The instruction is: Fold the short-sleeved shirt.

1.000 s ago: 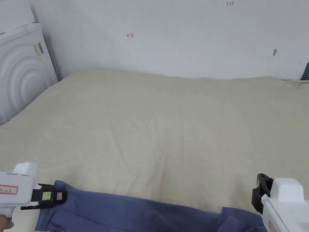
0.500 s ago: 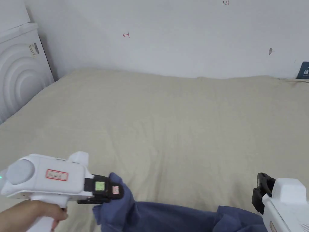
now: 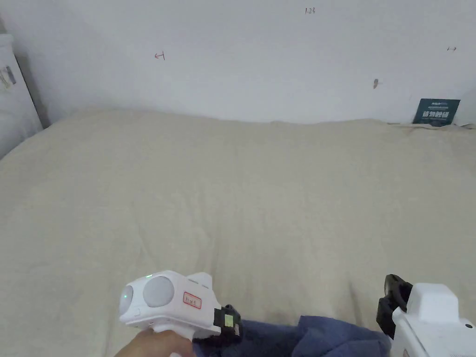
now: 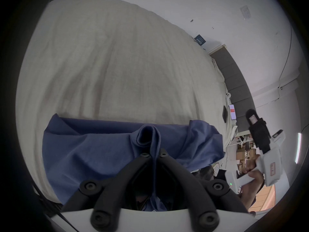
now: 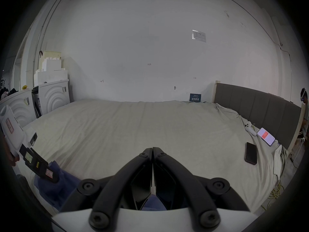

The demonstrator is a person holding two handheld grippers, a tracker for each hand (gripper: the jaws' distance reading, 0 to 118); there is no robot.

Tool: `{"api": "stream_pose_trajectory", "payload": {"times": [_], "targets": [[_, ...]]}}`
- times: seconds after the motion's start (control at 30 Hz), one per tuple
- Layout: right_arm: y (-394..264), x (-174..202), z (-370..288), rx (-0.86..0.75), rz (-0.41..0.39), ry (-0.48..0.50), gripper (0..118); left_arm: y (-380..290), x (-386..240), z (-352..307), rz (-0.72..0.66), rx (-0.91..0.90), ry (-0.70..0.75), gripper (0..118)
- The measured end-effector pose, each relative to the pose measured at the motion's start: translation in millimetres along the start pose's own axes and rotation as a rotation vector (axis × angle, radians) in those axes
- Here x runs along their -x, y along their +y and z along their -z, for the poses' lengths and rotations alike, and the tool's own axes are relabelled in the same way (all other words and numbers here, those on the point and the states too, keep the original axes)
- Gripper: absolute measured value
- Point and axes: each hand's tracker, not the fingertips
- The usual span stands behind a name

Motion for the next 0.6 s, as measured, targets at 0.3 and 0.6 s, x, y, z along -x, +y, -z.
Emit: {"api": "stream_pose_trajectory", "payload": {"times": [0.3, 0.6], "targets": [[-3, -1, 2, 0.013, 0.011, 0.0, 1, -1, 8, -11, 0.002, -0.073, -0.014, 40], [-2, 2, 1, 0.012, 0.019, 0.012, 1, -15, 33, -40, 0.04, -0.132, -0.15, 22]]}}
